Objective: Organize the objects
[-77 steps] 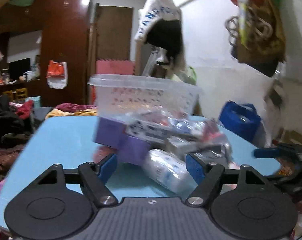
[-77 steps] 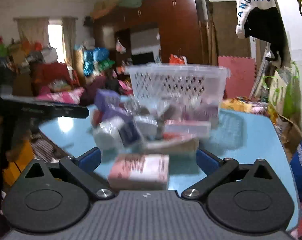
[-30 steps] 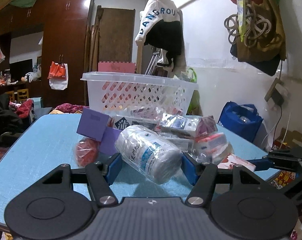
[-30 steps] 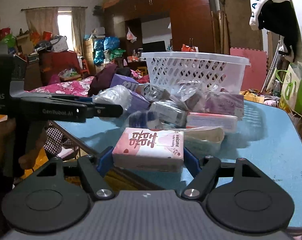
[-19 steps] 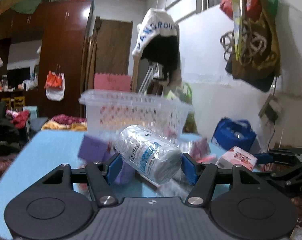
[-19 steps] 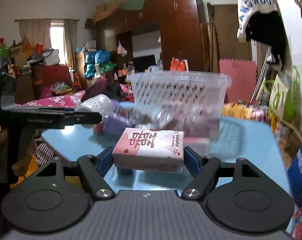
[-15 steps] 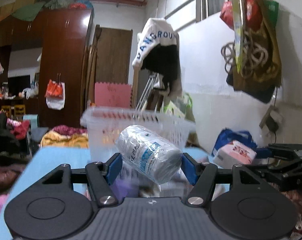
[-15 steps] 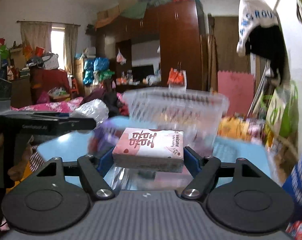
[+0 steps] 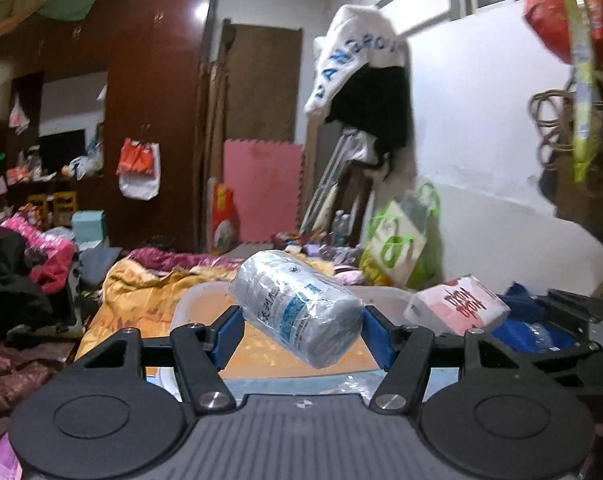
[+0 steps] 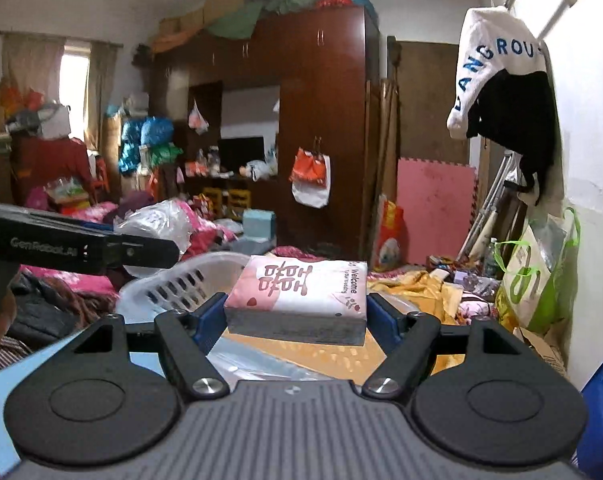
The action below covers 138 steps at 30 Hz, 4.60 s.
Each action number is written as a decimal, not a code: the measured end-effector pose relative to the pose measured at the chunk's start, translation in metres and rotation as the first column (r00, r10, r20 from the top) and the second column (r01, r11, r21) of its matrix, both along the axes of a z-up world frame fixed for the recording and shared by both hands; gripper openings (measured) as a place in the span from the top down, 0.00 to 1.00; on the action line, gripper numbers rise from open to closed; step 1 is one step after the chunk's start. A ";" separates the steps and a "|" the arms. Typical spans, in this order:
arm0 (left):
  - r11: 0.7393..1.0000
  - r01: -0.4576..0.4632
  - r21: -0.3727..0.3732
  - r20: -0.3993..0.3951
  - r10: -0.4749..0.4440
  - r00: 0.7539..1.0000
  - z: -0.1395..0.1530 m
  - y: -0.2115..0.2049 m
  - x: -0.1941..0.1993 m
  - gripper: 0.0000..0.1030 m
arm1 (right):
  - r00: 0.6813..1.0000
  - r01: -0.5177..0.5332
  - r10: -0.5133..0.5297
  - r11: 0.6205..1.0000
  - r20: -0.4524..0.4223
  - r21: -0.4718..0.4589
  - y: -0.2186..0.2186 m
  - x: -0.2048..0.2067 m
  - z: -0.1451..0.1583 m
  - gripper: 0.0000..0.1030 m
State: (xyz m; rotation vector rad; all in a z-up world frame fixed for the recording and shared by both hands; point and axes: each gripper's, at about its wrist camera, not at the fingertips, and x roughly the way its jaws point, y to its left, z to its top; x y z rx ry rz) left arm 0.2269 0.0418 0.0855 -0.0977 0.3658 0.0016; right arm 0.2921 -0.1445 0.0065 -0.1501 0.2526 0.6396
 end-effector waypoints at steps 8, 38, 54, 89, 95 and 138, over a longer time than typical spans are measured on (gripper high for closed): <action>1.000 0.023 0.014 0.040 -0.024 0.999 -0.007 0.012 -0.021 0.01 | 1.000 0.008 -0.009 0.998 0.027 0.069 -0.029 -0.040 0.002 0.00; 0.995 -0.057 0.077 0.063 0.052 0.997 -0.114 0.033 -0.132 0.07 | 0.977 -0.161 0.166 0.986 -0.133 0.044 -0.027 -0.156 -0.126 0.44; 0.995 -0.068 0.070 0.010 0.067 0.998 -0.122 0.027 -0.121 0.54 | 0.983 -0.162 0.168 0.984 -0.080 0.070 -0.041 -0.166 -0.116 0.66; 0.990 0.080 -0.114 0.198 -0.057 0.979 -0.095 0.035 -0.174 0.55 | 0.996 -0.080 0.088 0.974 -0.029 0.212 -0.093 -0.148 -0.091 0.67; 0.978 0.101 -0.182 0.219 -0.060 0.974 -0.052 0.040 -0.139 0.55 | 0.994 -0.092 0.080 0.981 0.077 0.173 -0.076 -0.129 -0.034 0.67; 0.997 0.082 -0.004 0.094 -0.081 0.992 -0.128 0.019 -0.180 0.28 | 0.984 -0.026 0.045 0.993 -0.170 0.112 -0.048 -0.122 -0.121 0.08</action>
